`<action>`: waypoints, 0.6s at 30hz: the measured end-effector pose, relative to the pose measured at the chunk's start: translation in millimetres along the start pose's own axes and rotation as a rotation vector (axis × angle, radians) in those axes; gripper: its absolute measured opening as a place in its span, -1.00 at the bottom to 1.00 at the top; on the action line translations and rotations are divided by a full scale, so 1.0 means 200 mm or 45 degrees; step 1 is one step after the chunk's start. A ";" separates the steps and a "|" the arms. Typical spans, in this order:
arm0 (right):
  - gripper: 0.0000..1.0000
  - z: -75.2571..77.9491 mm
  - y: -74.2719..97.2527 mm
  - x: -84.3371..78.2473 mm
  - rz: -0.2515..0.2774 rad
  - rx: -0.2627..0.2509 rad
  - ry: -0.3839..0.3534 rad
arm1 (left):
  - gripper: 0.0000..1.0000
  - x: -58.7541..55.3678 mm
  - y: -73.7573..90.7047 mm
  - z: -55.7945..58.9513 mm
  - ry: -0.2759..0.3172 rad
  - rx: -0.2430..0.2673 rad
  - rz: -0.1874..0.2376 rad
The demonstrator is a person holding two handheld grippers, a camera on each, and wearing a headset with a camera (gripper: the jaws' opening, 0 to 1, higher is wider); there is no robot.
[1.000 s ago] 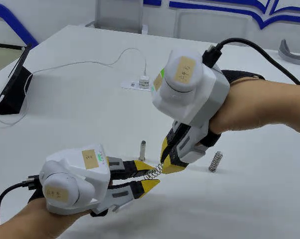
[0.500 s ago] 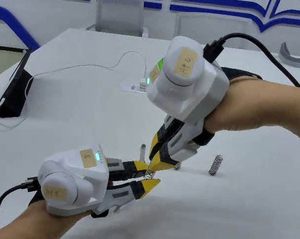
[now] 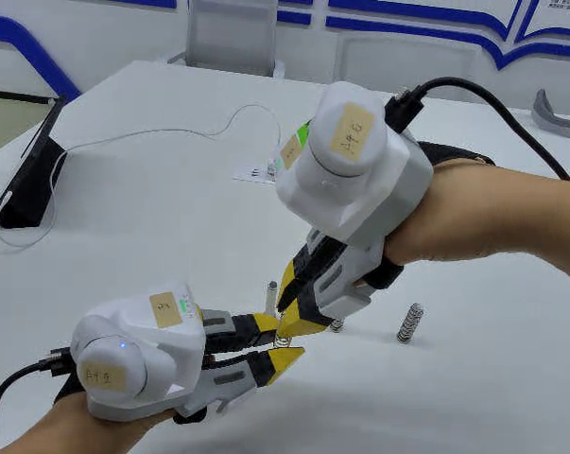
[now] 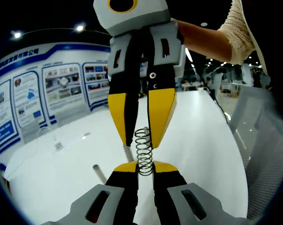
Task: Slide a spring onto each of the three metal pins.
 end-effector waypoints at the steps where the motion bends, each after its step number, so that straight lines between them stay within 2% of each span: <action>1: -0.70 0.00 0.00 0.00 -0.003 0.002 0.003 | -0.78 0.00 0.00 0.00 0.001 -0.001 0.001; 18: -0.75 0.01 -0.06 -0.01 -0.019 0.000 0.015 | -0.77 0.00 0.01 -0.01 0.027 0.013 0.018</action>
Point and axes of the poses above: the centre of the closed fingertips' face, and the gripper's own axes: y roughly backward along the fingers, z roughly to its right, x roughly out of its top, the point moved 7 cm from there along y, roughly backward along the fingers, and after that the axes turned 9 degrees about -x, right-handed, at the moved point
